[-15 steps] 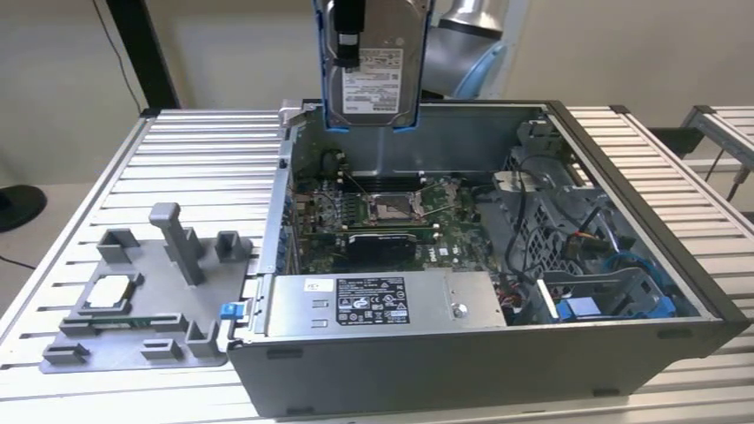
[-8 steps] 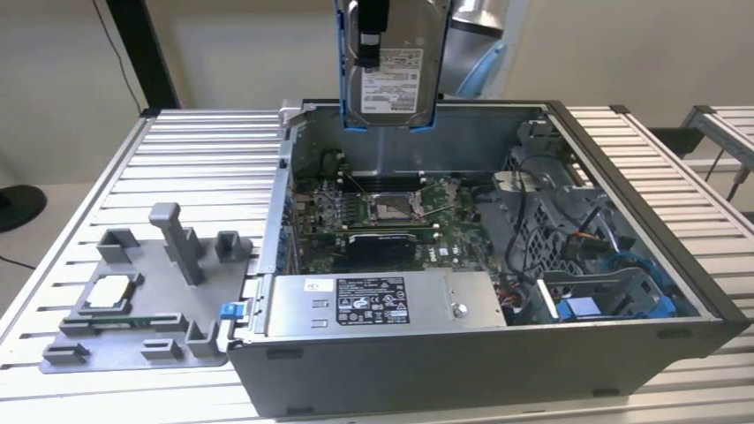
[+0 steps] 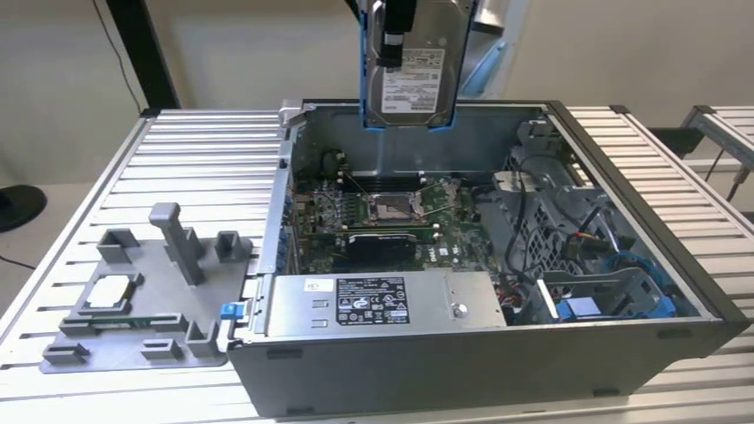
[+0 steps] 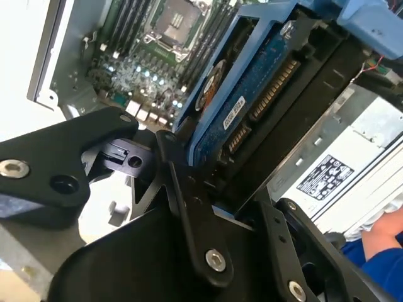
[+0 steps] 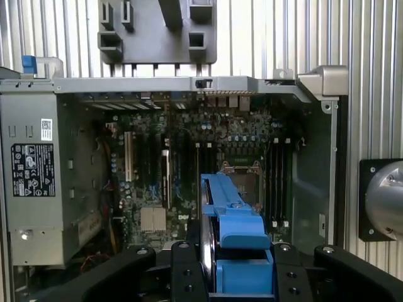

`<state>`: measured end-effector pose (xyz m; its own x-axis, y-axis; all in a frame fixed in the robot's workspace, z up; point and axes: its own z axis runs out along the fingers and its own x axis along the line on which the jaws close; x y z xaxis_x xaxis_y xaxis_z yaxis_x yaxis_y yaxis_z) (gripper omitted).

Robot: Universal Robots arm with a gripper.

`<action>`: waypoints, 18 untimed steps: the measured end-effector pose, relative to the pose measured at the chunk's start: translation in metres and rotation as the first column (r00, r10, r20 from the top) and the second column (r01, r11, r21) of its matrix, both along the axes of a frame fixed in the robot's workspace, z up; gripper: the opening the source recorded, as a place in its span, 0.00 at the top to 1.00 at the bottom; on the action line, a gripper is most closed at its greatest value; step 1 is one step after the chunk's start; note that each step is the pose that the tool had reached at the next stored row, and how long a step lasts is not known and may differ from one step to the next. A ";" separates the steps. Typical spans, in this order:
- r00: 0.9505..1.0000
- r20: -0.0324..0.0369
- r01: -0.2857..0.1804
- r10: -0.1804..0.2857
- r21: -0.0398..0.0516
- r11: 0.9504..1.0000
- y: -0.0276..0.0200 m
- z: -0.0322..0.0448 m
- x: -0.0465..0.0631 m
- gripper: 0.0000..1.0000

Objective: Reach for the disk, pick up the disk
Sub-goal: 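Pick up the disk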

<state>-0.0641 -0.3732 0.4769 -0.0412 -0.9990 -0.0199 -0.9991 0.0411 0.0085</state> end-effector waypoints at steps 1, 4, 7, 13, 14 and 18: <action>1.000 0.000 0.000 0.000 0.000 1.000 0.0000 0.0000 0.003 1.00; 1.000 0.000 0.000 0.000 0.000 1.000 0.0000 0.0000 0.014 1.00; 1.000 0.000 0.000 0.000 0.000 1.000 0.0000 0.0000 0.024 1.00; 1.000 0.000 0.000 0.000 0.000 1.000 0.0000 0.0000 0.055 1.00; 1.000 0.000 0.000 0.000 0.000 1.000 0.0000 0.0000 0.058 1.00; 1.000 0.000 0.000 0.000 0.000 1.000 0.0001 0.0000 0.072 1.00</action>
<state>0.0077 -0.3731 0.4769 -0.0413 -0.9989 -0.0199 -0.9991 0.0411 0.0085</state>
